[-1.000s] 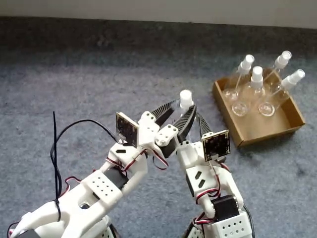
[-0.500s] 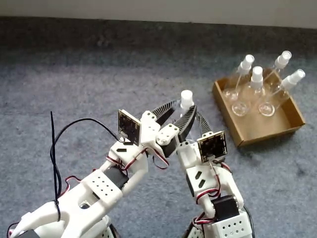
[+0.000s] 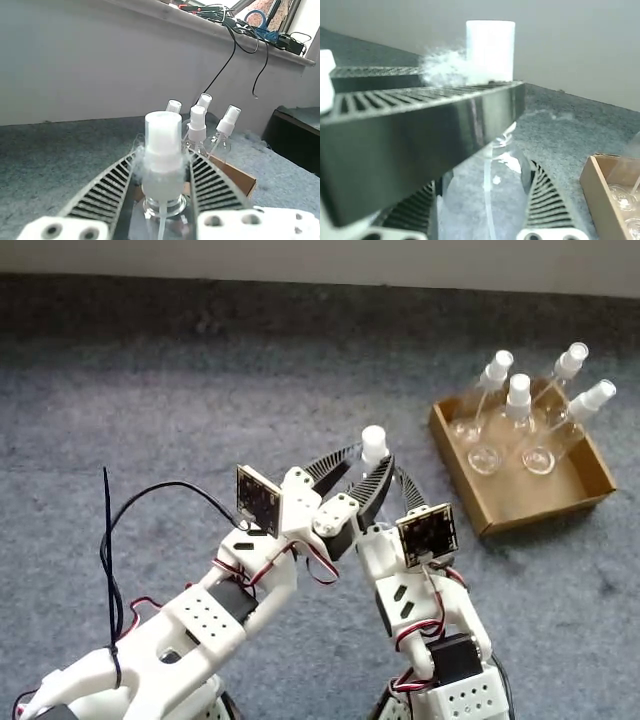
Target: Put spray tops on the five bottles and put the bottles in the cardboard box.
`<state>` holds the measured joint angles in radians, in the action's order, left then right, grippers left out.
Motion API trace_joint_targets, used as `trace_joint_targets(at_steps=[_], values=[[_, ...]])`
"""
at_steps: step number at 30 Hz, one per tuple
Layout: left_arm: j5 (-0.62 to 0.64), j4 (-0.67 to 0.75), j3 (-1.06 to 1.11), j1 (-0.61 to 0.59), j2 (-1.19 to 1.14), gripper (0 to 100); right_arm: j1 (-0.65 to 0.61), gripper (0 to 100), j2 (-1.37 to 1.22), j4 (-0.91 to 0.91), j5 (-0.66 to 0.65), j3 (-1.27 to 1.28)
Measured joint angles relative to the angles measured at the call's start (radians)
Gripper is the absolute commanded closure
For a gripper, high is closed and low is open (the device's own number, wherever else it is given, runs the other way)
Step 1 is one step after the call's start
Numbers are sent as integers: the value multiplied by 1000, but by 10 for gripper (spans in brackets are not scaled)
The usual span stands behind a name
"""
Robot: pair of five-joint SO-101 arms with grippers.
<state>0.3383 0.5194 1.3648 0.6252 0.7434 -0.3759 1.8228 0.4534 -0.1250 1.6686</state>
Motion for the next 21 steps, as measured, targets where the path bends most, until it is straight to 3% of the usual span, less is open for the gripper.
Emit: trace_joint_targets(at_steps=[7,16,21], values=[[-146,0,52,20,14,995,0,927,-2,0,-2,0],[-178,-3,49,29,15,992,3,927,-2,8,44,0],[-279,-216,-74,37,2,994,9,927,-2,52,44,0]])
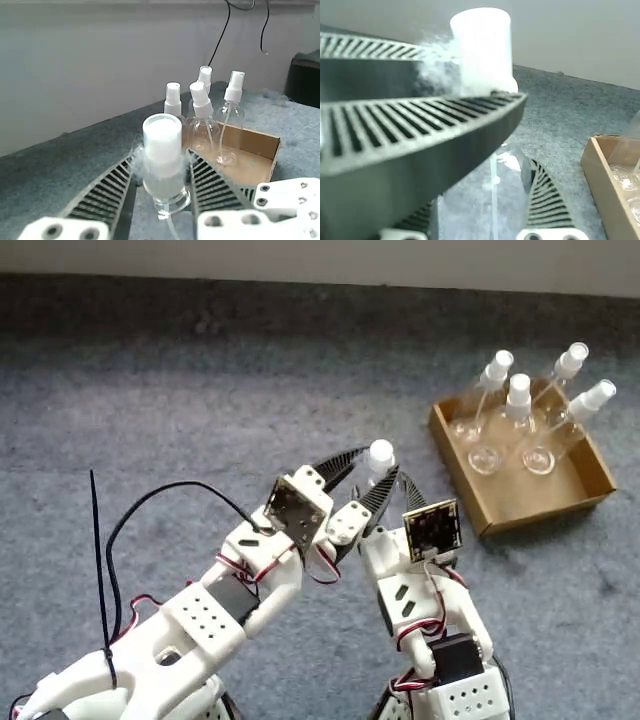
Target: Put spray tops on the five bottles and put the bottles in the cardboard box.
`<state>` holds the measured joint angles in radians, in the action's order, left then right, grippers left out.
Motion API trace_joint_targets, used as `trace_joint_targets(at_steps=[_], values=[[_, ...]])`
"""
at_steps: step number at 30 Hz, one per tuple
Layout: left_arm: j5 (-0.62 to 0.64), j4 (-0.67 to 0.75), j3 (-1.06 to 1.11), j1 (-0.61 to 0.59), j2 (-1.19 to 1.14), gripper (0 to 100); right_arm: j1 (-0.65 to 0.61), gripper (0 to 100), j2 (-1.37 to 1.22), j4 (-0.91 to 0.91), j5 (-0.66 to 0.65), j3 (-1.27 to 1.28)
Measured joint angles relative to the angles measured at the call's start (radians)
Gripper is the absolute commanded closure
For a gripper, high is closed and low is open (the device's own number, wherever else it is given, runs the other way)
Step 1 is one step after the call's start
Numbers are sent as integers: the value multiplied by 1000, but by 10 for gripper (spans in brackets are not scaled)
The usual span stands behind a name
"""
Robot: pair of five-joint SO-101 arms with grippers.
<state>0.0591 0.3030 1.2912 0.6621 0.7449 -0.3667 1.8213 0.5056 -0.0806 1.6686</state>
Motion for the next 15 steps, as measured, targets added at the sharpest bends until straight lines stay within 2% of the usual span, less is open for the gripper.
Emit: trace_joint_targets(at_steps=[5,7,12,15], values=[[15,-396,-186,-2,11,994,-6,927,0,0,2,0],[18,-496,-227,-5,12,993,-8,927,0,2,2,0],[21,-534,-247,-6,12,993,-8,927,0,2,2,0],[91,-539,-249,-6,12,992,-8,927,0,2,2,0]])
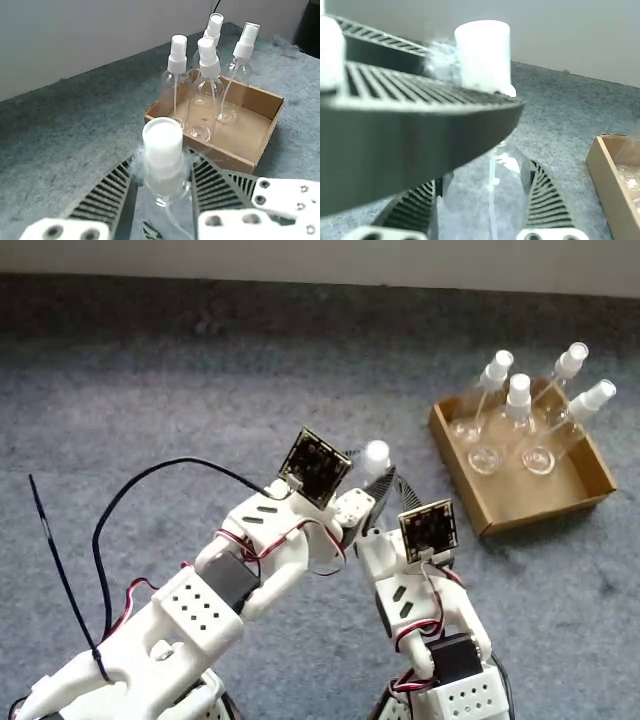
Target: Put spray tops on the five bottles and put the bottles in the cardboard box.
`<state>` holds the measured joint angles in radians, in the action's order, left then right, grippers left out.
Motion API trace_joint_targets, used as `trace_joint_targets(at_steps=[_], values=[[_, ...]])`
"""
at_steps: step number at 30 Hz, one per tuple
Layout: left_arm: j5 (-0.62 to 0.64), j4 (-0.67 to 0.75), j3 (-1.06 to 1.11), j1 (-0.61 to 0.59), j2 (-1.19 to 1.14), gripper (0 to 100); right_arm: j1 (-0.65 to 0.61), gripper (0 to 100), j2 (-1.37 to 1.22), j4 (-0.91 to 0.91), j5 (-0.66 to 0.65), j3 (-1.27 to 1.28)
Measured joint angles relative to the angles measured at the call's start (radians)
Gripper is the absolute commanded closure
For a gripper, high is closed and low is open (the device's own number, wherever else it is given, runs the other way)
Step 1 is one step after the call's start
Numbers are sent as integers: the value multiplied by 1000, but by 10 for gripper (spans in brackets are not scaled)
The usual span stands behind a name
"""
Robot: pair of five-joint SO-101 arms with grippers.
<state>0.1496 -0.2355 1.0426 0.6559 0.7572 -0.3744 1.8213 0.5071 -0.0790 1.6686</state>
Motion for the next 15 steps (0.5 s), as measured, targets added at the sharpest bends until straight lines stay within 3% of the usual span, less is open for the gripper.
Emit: trace_joint_targets(at_steps=[3,9,15], values=[[55,0,0,0,0,982,2,927,0,0,0,0],[61,0,0,0,0,816,2,927,0,0,0,0],[68,-17,3,-2,-14,790,5,927,0,5,-2,0]])
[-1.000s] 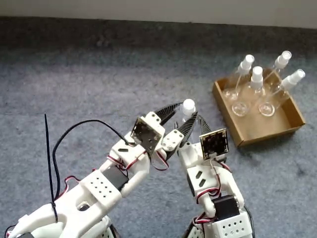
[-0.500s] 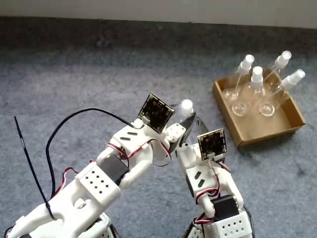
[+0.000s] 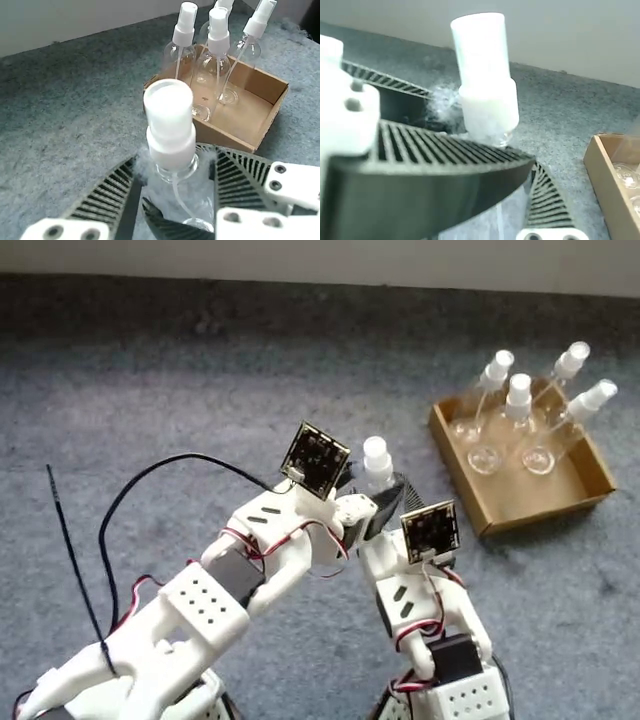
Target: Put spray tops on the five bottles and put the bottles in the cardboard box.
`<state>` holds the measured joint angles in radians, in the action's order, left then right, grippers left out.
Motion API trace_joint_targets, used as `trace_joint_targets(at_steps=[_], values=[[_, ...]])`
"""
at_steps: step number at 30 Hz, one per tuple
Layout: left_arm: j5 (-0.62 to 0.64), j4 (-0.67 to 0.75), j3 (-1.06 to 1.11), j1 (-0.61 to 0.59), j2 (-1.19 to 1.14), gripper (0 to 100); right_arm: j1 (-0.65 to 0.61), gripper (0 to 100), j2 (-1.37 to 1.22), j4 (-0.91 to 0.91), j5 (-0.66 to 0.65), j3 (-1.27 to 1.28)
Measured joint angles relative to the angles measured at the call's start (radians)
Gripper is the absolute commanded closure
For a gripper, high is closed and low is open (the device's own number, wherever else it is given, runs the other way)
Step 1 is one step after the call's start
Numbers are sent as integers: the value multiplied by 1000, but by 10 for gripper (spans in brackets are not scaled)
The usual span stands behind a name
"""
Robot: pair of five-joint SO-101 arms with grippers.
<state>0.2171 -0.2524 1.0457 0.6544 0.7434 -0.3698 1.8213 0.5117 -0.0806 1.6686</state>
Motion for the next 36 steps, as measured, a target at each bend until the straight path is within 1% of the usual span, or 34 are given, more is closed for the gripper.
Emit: trace_joint_targets(at_steps=[7,15,24,29,31,32,36], values=[[0,-2,0,-6,0,732,-2,927,2,0,0,0],[0,-51,0,-14,26,729,3,927,2,0,0,0],[-2,-244,2,-26,218,730,52,927,2,0,2,0],[-2,-342,2,-97,347,732,52,927,2,0,2,0],[-2,-396,2,-135,407,768,52,927,2,0,2,0],[-2,-419,2,-163,440,801,52,927,2,0,2,0],[-2,-496,2,-276,568,994,52,927,2,0,2,0]])
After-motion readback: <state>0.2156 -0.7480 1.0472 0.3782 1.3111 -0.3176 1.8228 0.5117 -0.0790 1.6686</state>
